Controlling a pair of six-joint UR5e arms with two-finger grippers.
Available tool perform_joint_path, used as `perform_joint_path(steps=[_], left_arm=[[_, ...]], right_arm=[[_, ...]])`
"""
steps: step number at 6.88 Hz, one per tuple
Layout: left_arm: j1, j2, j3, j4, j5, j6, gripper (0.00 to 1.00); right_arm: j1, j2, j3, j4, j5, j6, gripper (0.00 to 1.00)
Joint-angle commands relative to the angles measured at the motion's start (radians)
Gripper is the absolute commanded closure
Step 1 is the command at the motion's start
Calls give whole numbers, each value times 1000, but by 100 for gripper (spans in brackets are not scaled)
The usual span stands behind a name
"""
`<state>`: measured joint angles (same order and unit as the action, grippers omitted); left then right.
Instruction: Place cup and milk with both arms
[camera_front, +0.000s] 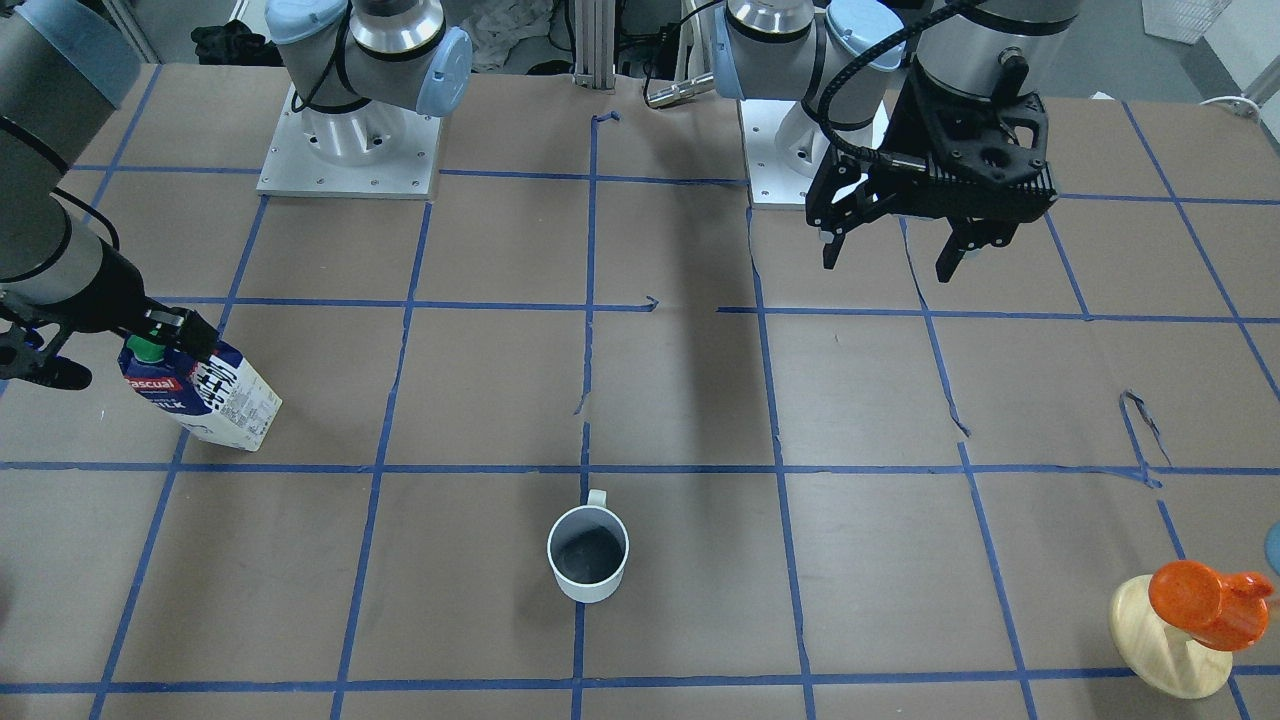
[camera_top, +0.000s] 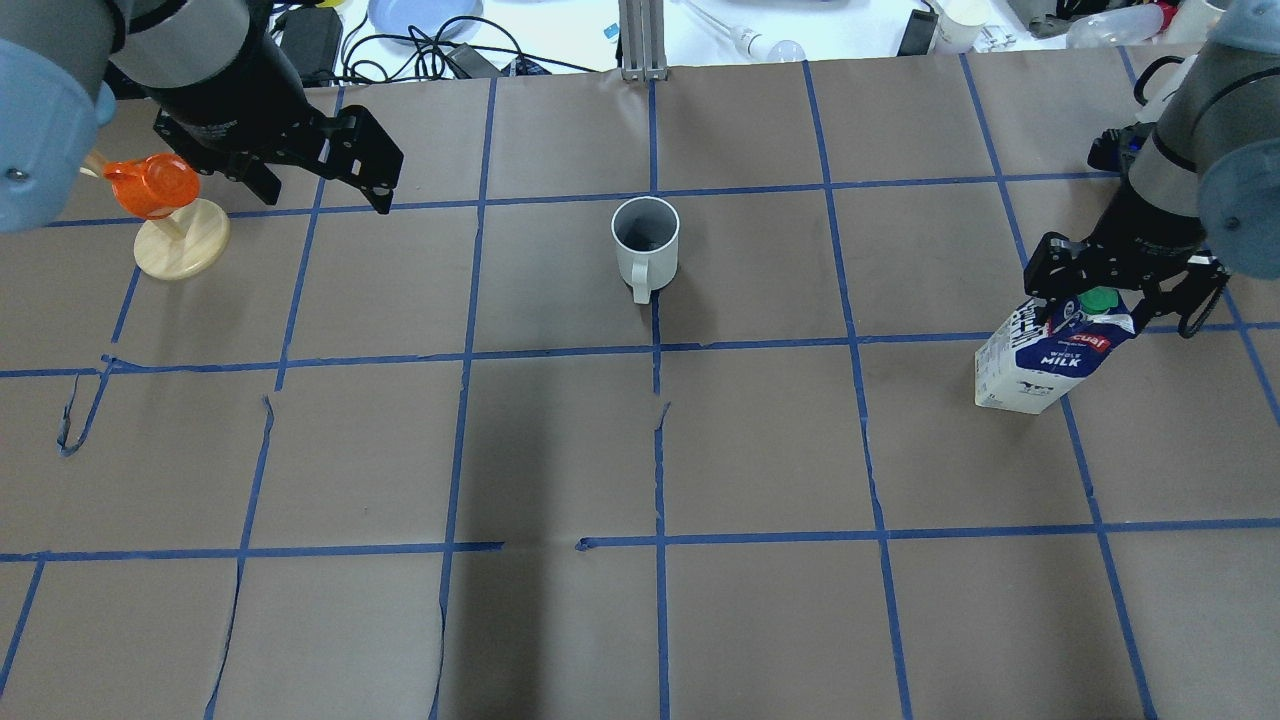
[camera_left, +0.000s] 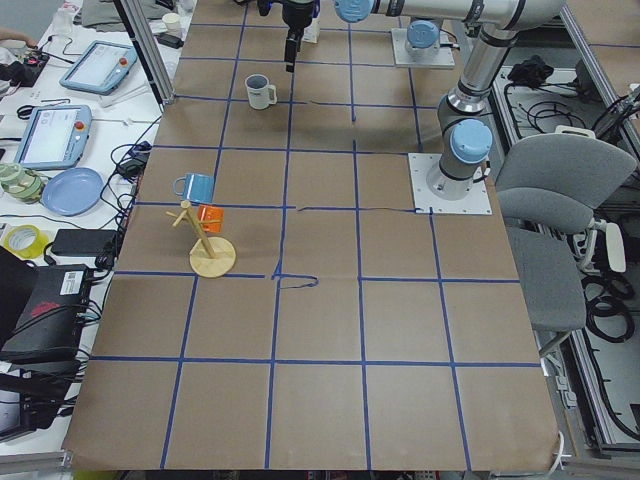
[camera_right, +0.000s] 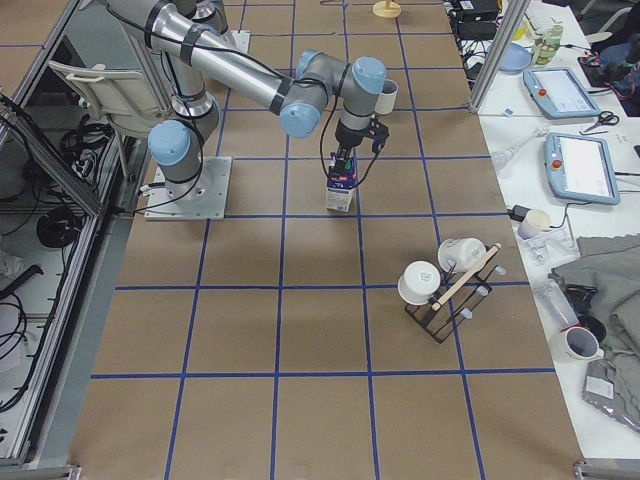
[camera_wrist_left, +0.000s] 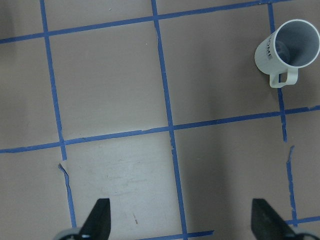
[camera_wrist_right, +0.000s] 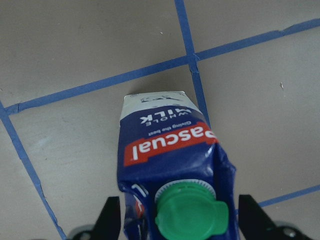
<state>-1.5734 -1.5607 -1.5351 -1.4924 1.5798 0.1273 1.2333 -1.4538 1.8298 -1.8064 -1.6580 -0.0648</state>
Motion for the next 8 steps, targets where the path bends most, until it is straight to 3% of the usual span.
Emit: perform_joint_path(steps=[1,3,5,6,8], left_arm=[[0,-2,1,0,-9,0,0],[0,-4,1,1,-14,0,0],[1,-2,1,1,-9,0,0],[1,-2,1,1,-9,0,0],[0,-2,1,1,-12,0,0]], right_arm=[[0,1,-6,1,15,0,57],[3,-2,-10,6,49,-16,73],[33,-5,-70,25,52,-14,78],[72,13,-177,80,66,-12,78],[196,163,-413,119,115,-9,78]])
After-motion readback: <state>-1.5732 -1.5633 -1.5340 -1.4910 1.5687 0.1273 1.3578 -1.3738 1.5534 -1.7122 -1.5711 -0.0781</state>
